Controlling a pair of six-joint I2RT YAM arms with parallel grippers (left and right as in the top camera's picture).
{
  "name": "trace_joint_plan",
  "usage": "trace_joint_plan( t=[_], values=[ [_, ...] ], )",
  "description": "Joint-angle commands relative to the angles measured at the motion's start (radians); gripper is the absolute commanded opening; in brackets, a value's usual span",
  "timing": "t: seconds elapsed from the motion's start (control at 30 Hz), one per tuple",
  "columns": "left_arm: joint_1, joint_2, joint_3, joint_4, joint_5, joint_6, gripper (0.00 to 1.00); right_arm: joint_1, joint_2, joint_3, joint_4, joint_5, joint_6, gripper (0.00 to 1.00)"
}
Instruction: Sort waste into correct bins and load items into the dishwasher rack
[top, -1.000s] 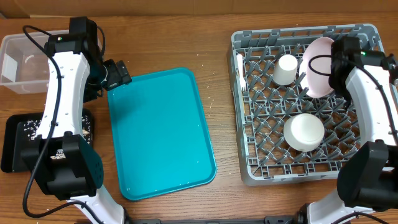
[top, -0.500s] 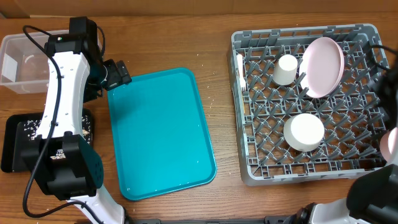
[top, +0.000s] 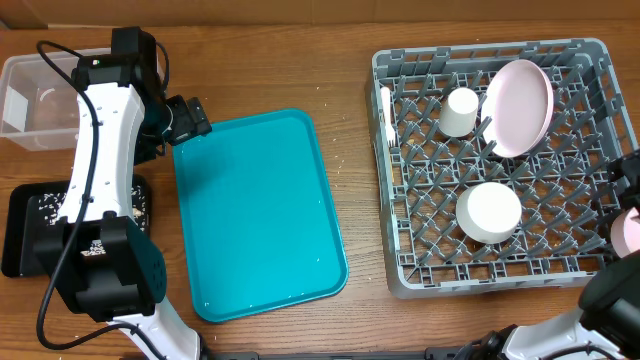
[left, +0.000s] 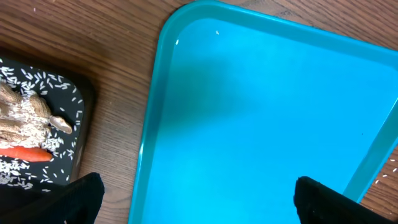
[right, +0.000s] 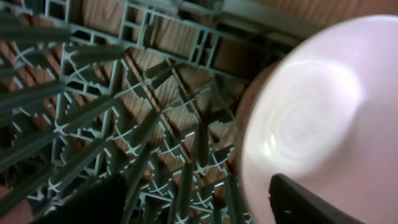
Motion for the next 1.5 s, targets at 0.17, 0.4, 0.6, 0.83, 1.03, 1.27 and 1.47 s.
trace_joint_plan(
  t=[0.17,0.4,0.6,0.83,1.03,1.27,1.47],
  values=[
    [-0.003,-0.019,0.019,0.0,-0.006,-0.014,1.0,0.0,0.009,0.002,0.01,0.005,-0.03,0.49],
    [-0.003,-0.019,0.019,0.0,-0.006,-0.014,1.0,0.0,0.009,0.002,-0.012,0.039,-0.03,0.46],
    [-0.003,-0.019,0.019,0.0,-0.006,-0.014,1.0,0.0,0.01,-0.032,-0.006,0.068,-0.026,0.47],
    [-0.003,-0.019,0.019,0.0,-0.006,-0.014,1.0,0.0,0.01,-0.051,-0.002,0.068,-0.011,0.38],
    [-0.002,-0.019,0.019,0.0,-0.006,-0.014,1.0,0.0,0.01,-0.032,-0.002,0.053,-0.007,0.25],
    [-0.002,-0.019,0.019,0.0,-0.006,-0.014,1.0,0.0,0.008,0.068,-0.051,-0.075,-0.035,0.08],
    [-0.005,-0.019,0.019,0.0,-0.006,-0.014,1.0,-0.012,0.008,0.12,-0.006,-0.488,-0.197,0.06]
  ],
)
